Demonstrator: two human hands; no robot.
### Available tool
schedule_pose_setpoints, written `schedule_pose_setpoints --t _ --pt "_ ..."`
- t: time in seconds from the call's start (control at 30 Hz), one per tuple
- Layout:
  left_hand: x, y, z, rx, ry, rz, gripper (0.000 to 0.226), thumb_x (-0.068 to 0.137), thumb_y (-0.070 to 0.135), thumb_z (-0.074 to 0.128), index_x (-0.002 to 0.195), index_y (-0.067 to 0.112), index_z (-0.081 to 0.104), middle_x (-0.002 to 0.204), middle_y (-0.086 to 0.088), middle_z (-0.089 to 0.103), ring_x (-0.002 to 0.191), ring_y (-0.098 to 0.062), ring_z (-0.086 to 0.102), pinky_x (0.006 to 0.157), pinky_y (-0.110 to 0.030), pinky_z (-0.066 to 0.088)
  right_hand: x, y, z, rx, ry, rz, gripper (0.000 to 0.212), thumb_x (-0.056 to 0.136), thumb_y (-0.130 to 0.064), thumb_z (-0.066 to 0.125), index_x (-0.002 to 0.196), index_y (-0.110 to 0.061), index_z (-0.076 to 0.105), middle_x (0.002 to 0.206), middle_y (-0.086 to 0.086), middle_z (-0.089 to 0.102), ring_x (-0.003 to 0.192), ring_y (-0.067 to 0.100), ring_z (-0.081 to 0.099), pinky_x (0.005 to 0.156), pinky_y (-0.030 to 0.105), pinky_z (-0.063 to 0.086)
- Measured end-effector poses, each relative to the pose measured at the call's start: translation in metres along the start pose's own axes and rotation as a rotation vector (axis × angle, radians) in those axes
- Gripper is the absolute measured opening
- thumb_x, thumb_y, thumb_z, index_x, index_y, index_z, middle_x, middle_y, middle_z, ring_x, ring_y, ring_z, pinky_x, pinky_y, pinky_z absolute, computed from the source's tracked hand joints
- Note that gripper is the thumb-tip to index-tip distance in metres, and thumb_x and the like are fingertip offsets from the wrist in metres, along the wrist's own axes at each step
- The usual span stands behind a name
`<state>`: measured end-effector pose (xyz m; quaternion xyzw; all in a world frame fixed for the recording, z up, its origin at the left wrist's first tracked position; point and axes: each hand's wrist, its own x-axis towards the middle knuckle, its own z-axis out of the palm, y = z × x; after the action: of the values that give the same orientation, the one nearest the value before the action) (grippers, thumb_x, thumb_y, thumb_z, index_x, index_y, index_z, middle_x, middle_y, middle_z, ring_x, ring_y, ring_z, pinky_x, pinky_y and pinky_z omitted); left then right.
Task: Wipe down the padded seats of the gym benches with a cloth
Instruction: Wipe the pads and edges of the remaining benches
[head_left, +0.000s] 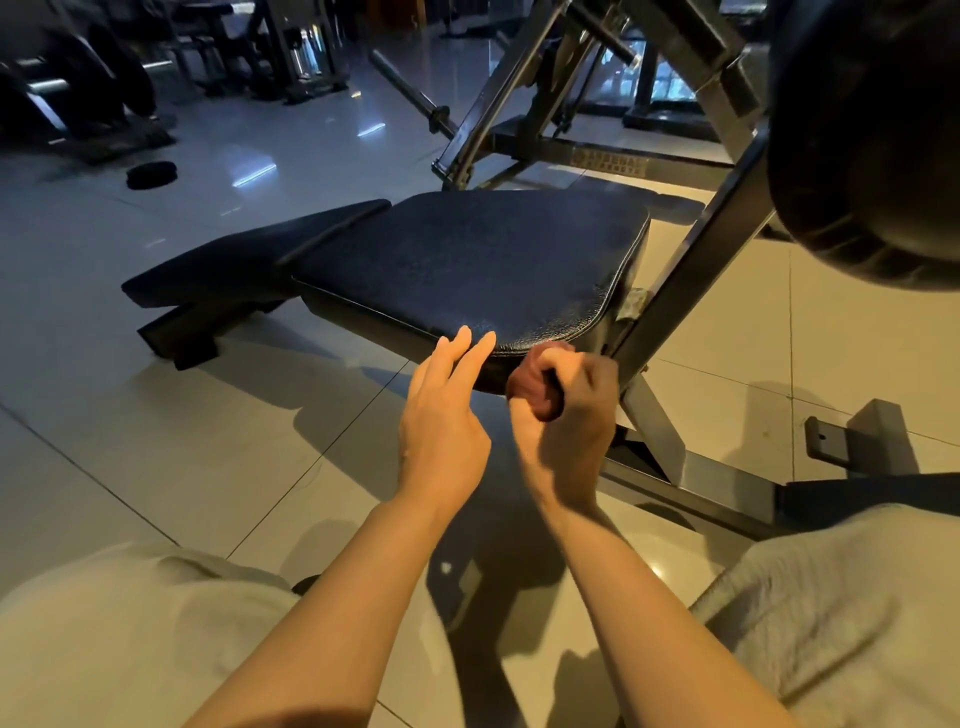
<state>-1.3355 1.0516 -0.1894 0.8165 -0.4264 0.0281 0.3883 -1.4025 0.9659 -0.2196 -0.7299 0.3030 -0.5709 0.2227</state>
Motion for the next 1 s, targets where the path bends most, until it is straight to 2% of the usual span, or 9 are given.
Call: schedule_pose_setpoints --t 0.17,0.3,0.4,0.57,0.63,0.73,0.83,0.9,1.0 --pt "-0.004 0.005 -0.005 -0.169 -0.016 -0.036 0.059 0.094 -0.005 0.043 0.143 0.029 0.041 0.155 0.011 0.028 0.143 -0.005 0.018 0.11 -0.017 0.015 -0.039 -0.013 0.003 0.115 -0.407 -0.032 0.019 0.077 -0.013 0.077 0.094 -0.017 0.07 0.099 -0.002 0.055 0.092 0.012 0.052 0.077 0.024 0.045" --pt "-0.018 -0.002 -0.006 -0.268 0.07 -0.042 0.045 0.093 0.007 0.057 0.136 0.019 0.051 0.135 0.001 0.046 0.118 0.004 0.04 0.093 0.001 0.031 -0.031 -0.015 -0.008 0.167 -0.207 0.204 0.037 0.072 -0.013 0.075 0.106 -0.02 0.063 0.106 0.004 0.057 0.095 0.01 0.056 0.082 0.021 0.05" --pt "-0.021 0.0 0.0 -0.429 -0.109 -0.121 0.046 0.09 0.018 0.064 0.131 0.032 0.05 0.127 0.007 0.049 0.115 -0.008 0.052 0.092 -0.02 0.05 -0.021 -0.012 -0.019 0.22 -0.201 0.161 0.055 0.069 -0.016 0.081 0.116 -0.007 0.054 0.109 0.007 0.058 0.097 0.012 0.058 0.081 0.015 0.05" --pt "-0.022 0.011 0.007 -0.471 0.01 -0.105 0.034 0.083 0.011 0.069 0.107 0.032 0.057 0.108 0.007 0.06 0.099 -0.01 0.06 0.076 -0.031 0.059 -0.017 -0.002 -0.038 0.277 -0.382 0.025 0.04 0.078 -0.019 0.067 0.113 -0.003 0.056 0.107 0.008 0.063 0.099 0.014 0.064 0.084 0.019 0.052" --pt "-0.025 0.017 0.015 -0.413 0.133 -0.068 0.032 0.082 0.014 0.07 0.105 0.032 0.056 0.105 0.006 0.058 0.096 -0.005 0.057 0.078 -0.027 0.055 -0.01 0.007 -0.044 0.209 -0.296 0.021 0.033 0.08 -0.013 0.057 0.111 -0.002 0.059 0.103 0.011 0.063 0.096 0.017 0.064 0.086 0.014 0.049" --pt "-0.02 0.035 0.031 -0.32 0.296 0.129 0.039 0.079 0.013 0.077 0.113 0.02 0.059 0.111 -0.001 0.054 0.097 -0.001 0.049 0.081 -0.008 0.045 0.009 0.011 -0.056 0.161 -0.153 0.242 0.041 0.082 0.004 0.05 0.117 -0.016 0.056 0.108 0.009 0.057 0.098 0.0 0.052 0.083 0.006 0.039" --pt "-0.008 0.051 0.048 -0.27 0.257 0.25 0.036 0.081 0.017 0.076 0.115 0.014 0.061 0.111 -0.002 0.055 0.101 -0.005 0.052 0.083 -0.007 0.044 0.031 0.013 -0.06 0.037 -0.261 0.203 0.055 0.086 0.005 0.044 0.132 -0.023 0.054 0.135 0.001 0.049 0.126 0.01 0.039 0.107 0.025 0.036" --pt "-0.003 0.049 0.054 -0.262 0.294 0.199 0.029 0.086 0.025 0.07 0.112 0.014 0.063 0.107 0.006 0.056 0.095 -0.006 0.055 0.079 -0.007 0.045 0.04 0.015 -0.058 0.008 -0.375 0.19 0.051 0.093 0.005 0.043 0.133 -0.024 0.056 0.143 -0.004 0.043 0.137 0.013 0.029 0.116 0.035 0.03" --pt "-0.007 0.035 0.047 -0.279 0.423 0.041 0.022 0.084 0.016 0.071 0.104 0.014 0.063 0.1 0.013 0.052 0.088 0.002 0.047 0.076 0.001 0.037 0.041 0.015 -0.055 -0.043 -0.439 0.187 0.051 0.093 0.008 0.043 0.134 -0.019 0.056 0.147 -0.002 0.041 0.14 0.013 0.026 0.116 0.026 0.023"
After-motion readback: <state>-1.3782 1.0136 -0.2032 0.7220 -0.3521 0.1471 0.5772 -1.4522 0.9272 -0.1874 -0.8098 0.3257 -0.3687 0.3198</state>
